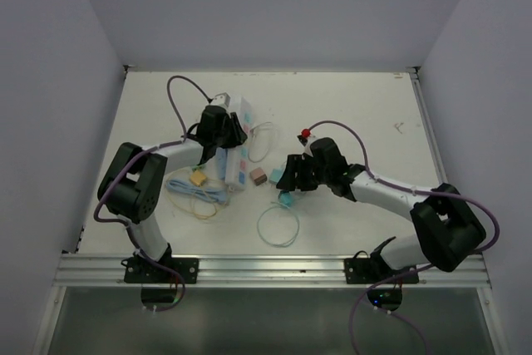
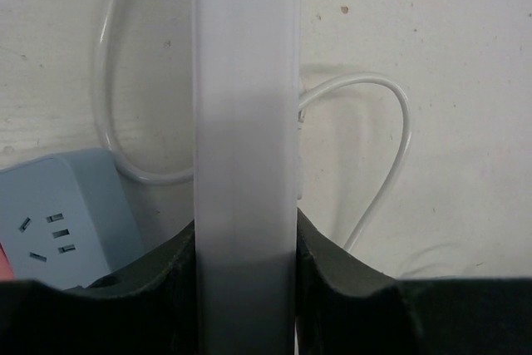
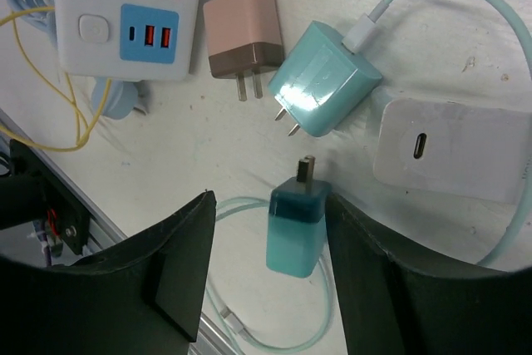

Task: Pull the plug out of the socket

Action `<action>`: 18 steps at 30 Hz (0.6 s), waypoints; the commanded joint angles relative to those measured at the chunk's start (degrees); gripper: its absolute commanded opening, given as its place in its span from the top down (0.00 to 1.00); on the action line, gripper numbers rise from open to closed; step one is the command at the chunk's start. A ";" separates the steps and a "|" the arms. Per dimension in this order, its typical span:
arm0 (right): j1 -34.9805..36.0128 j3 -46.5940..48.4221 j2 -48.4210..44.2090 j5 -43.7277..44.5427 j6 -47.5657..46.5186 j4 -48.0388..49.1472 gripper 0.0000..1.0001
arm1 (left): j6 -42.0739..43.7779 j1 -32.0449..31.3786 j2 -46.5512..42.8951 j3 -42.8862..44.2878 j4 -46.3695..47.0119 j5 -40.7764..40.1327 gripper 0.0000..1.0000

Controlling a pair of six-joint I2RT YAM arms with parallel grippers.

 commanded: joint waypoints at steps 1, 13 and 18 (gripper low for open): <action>0.12 0.87 -4.26 1.37 -1.71 -0.58 0.41 | 0.08 1.03 -0.88 0.28 3.43 0.05 0.58; 0.12 7.02 -19.53 15.32 -7.86 -16.82 0.19 | 0.43 1.30 -11.33 0.36 -1.57 -3.91 0.09; 0.11 11.50 -25.96 23.86 -10.94 -23.33 0.11 | 1.22 1.39 -19.05 1.24 -5.88 -5.75 0.02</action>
